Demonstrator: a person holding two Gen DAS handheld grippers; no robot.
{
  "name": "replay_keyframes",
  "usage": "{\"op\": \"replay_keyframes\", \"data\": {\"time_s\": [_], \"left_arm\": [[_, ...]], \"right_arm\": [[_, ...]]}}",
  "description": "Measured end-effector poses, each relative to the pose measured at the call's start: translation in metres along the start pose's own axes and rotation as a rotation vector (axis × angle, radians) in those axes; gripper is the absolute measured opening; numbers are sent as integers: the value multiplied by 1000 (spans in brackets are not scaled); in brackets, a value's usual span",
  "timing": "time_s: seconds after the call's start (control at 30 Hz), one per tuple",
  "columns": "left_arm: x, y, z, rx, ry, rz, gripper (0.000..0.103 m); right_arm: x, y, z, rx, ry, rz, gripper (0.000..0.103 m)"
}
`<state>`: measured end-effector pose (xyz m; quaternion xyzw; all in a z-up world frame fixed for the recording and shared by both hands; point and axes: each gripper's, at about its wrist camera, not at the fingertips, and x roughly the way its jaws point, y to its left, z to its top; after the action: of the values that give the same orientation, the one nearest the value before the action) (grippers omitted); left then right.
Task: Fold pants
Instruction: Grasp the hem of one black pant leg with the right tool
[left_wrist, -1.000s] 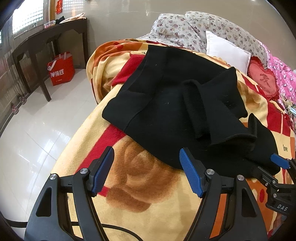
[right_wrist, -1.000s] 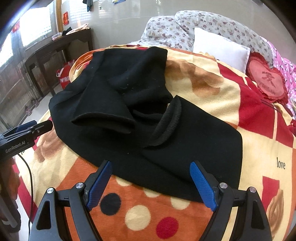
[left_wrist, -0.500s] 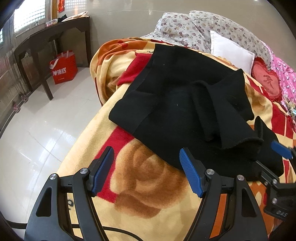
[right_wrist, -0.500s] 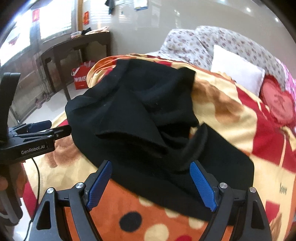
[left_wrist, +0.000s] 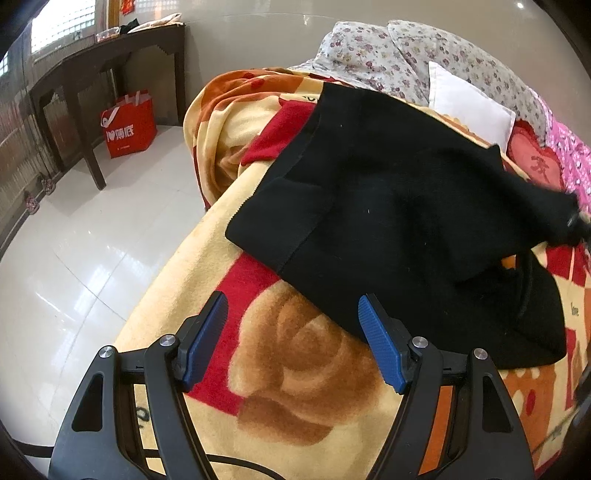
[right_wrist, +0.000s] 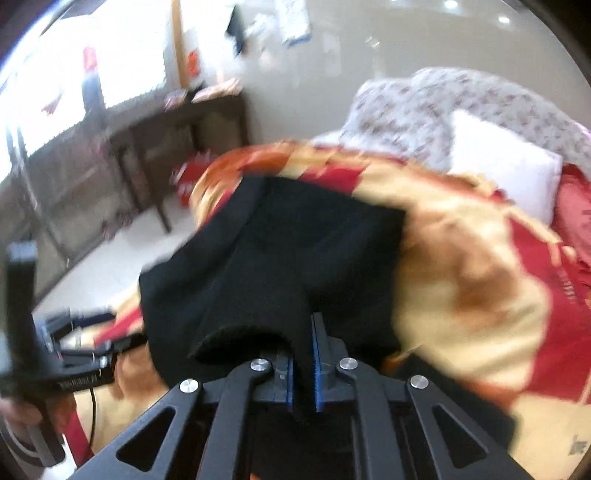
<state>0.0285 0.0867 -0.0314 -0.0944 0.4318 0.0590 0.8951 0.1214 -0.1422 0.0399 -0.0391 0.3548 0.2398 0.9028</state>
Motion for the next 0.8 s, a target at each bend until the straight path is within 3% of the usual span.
{"op": "replay_keyframes", "data": {"time_s": [0.1, 0.23, 0.33, 0.4, 0.47, 0.53, 0.63, 0.73, 0.8], "left_arm": [[-4, 4, 1, -21, -12, -18, 73], [2, 6, 2, -31, 3, -23, 73], [9, 8, 3, -49, 26, -26, 73], [14, 10, 4, -72, 47, -39, 73], [18, 11, 5, -88, 56, -49, 73], [22, 10, 7, -100, 63, -50, 73], [27, 6, 9, -106, 69, -63, 73], [31, 1, 10, -109, 74, -65, 74], [31, 0, 11, -111, 76, -72, 74]], "right_arm": [[-26, -46, 19, 68, -69, -174, 7], [-44, -120, 30, 158, -97, -491, 7], [-41, -173, 23, 264, -74, -641, 7], [-34, -208, 14, 338, -20, -683, 8], [-25, -228, 2, 386, 72, -660, 26], [-35, -225, -10, 434, 56, -604, 30], [-57, -181, -29, 375, 51, -446, 41], [-61, -109, -44, 208, 60, -281, 45], [-53, -69, -56, 164, 78, -115, 45]]}}
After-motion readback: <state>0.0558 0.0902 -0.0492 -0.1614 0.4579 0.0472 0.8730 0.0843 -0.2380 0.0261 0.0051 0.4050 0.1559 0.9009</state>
